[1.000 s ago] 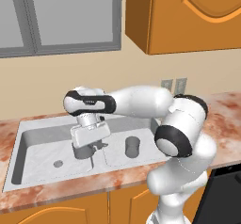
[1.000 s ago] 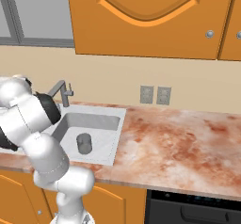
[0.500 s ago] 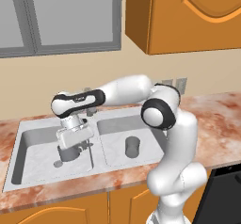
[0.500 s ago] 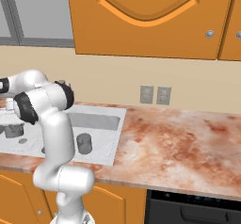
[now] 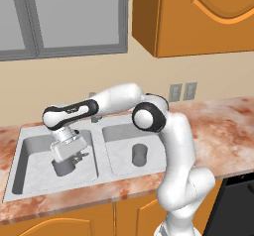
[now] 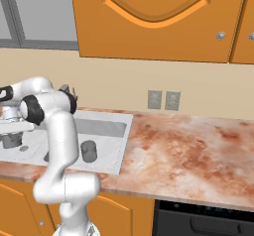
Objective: Move any existing items from the left basin to the right basin for drying. Then move the measuring cup from the counter to the left basin of the sink for washing.
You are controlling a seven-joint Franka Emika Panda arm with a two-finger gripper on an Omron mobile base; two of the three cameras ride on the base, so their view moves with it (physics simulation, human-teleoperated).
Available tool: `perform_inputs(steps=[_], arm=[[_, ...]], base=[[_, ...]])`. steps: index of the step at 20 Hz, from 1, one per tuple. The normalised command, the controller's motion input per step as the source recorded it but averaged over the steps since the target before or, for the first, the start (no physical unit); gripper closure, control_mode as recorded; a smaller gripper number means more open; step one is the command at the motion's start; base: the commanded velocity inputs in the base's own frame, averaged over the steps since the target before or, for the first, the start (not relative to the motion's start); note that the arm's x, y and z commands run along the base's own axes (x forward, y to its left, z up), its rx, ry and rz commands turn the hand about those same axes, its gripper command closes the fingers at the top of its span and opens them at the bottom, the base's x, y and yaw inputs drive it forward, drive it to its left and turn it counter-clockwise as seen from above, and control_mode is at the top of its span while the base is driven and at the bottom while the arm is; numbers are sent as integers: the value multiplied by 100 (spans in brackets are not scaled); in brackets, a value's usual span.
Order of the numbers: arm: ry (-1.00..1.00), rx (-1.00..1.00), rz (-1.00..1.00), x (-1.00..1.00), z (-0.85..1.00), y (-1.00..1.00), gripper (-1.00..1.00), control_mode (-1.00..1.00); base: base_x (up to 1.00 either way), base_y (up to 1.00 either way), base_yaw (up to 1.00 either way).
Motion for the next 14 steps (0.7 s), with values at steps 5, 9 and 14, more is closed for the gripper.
perform_inputs(steps=[5, 9, 14], arm=[[0, 0, 4, 43, -26, 24, 100, -100], [0, 1, 3, 41, -21, 20, 100, -100], [0, 4, 2, 34, -17, 9, 100, -100]], base=[[0, 0, 0], [0, 0, 0], [0, 0, 0]])
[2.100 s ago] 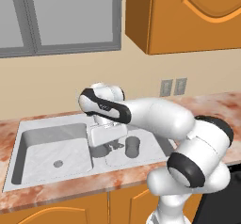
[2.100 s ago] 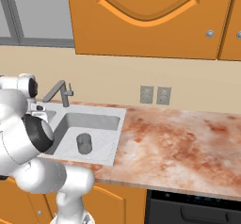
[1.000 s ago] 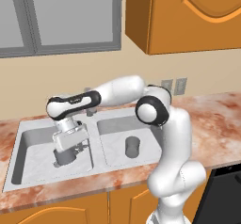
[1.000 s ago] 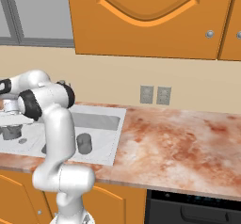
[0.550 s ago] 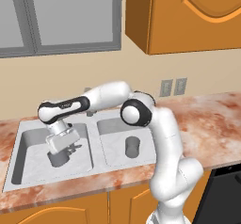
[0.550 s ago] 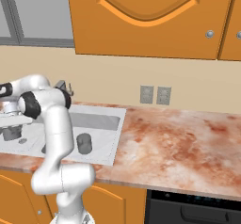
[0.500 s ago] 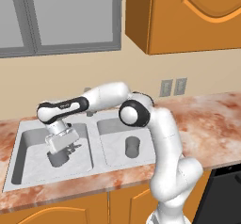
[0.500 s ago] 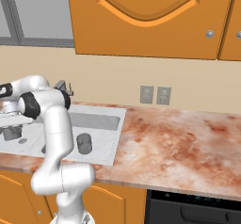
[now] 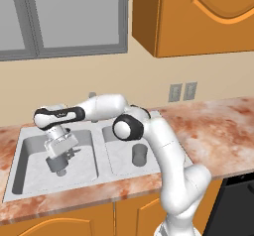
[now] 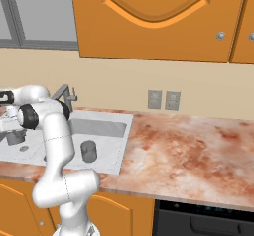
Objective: Move any existing items from the left basin to the right basin for drying. Then move the measuring cup from the counter to the left basin of the sink for washing.
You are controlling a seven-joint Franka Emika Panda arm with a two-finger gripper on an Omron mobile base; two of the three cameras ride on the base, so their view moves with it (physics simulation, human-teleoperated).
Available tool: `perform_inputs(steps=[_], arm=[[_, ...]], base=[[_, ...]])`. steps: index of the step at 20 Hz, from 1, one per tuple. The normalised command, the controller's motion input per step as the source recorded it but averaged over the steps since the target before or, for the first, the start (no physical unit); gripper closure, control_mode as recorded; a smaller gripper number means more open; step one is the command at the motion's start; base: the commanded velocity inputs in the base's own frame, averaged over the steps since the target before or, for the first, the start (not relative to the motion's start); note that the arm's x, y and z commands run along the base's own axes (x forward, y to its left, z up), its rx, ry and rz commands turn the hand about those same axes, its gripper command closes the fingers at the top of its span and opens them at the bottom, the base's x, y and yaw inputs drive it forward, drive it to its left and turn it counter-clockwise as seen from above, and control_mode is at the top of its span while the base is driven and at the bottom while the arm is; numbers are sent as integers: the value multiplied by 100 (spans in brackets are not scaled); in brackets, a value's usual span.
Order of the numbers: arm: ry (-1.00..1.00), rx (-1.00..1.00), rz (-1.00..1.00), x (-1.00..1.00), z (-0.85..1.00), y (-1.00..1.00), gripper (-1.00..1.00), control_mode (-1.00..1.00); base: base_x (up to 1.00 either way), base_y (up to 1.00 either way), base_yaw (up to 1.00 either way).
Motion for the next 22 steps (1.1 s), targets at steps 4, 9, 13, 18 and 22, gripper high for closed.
perform_inputs(steps=[4, 9, 13, 18, 22], arm=[[-2, 4, 4, 22, -34, 6, 100, -100], [-12, 1, 5, 4, -49, 3, 100, -100], [-22, 3, 6, -11, -34, 0, 100, -100], [-25, 5, 6, -28, -17, 0, 100, -100], [-22, 8, 5, -19, -13, 0, 100, -100]], base=[[0, 0, 0], [0, 0, 0], [0, 0, 0], [0, 0, 0], [0, 0, 0]])
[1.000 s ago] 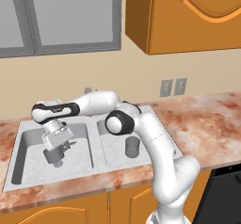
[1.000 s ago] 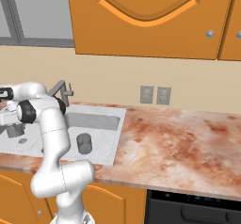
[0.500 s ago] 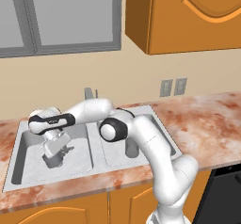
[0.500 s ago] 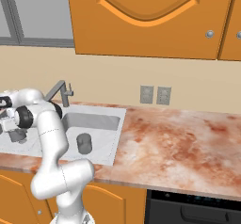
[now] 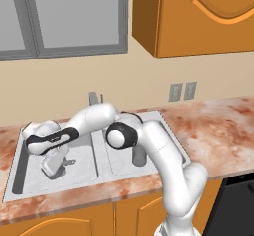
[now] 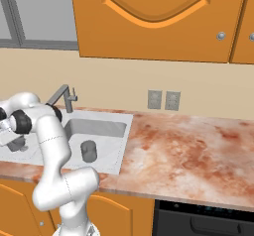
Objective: Move any existing items from the left basin to the right basin for drying. Then move the measuring cup from the counter to the left basin of the sink for washing.
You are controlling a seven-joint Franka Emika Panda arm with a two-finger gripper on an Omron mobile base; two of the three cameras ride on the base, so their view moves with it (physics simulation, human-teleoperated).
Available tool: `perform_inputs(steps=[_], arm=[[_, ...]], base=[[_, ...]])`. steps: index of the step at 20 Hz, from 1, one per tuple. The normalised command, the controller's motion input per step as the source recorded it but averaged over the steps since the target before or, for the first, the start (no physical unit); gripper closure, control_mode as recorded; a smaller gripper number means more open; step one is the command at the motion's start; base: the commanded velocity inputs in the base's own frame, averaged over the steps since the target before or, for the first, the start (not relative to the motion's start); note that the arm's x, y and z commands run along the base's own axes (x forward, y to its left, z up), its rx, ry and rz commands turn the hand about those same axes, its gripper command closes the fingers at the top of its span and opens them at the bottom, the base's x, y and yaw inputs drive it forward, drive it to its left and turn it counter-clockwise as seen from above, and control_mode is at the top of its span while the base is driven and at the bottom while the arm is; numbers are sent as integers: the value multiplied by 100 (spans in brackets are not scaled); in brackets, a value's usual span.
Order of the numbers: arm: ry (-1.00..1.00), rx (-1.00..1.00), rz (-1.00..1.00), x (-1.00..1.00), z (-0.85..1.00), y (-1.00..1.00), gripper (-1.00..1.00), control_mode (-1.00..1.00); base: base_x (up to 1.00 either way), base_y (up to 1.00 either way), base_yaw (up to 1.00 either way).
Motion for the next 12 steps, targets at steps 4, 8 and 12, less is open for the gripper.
perform_inputs(steps=[4, 8, 12], arm=[[-21, 9, 4, -5, -17, -1, 100, -100], [-18, 10, 2, 0, -19, -2, 100, -100], [-12, 13, 0, 11, -10, -5, 100, -100]], base=[[0, 0, 0], [0, 0, 0], [0, 0, 0]])
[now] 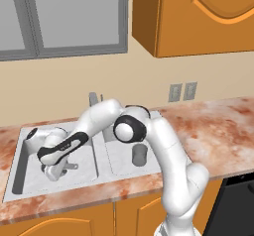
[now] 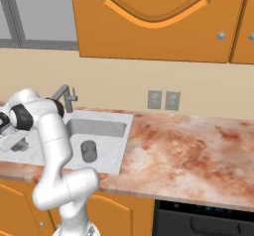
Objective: Move any existing items from the left basin to the right basin for drying. Then move the measuring cup from the counter to the left basin of the sink for washing.
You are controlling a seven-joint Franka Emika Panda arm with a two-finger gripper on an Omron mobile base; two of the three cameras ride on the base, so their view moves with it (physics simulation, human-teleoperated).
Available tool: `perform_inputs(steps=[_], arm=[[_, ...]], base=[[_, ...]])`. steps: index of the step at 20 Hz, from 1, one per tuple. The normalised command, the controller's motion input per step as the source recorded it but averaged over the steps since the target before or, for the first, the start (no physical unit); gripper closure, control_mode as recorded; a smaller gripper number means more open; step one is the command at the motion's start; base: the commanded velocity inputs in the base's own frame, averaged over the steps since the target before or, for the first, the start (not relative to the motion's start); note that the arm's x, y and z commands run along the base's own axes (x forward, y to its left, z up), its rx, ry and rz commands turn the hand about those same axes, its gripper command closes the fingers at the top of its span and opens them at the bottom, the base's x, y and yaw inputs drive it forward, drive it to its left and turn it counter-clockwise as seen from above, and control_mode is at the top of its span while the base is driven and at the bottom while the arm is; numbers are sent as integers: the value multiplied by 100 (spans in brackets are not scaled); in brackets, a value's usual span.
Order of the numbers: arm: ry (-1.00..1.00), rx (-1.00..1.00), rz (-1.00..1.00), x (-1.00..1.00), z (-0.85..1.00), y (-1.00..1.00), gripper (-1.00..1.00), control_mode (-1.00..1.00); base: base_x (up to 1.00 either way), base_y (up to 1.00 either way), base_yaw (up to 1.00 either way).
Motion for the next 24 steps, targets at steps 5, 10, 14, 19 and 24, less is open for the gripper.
perform_inputs(steps=[5, 10, 14, 19, 24], arm=[[-1, 13, 0, 29, -7, 0, 100, -100], [1, 10, 0, 29, -14, 0, 100, -100], [4, 5, 0, 19, -20, 6, 100, -100], [8, 4, 0, 18, -17, 8, 100, -100], [14, 1, 0, 21, -17, 15, 100, -100]], base=[[0, 0, 0], [0, 0, 0], [0, 0, 0], [0, 0, 0], [0, 0, 0]])
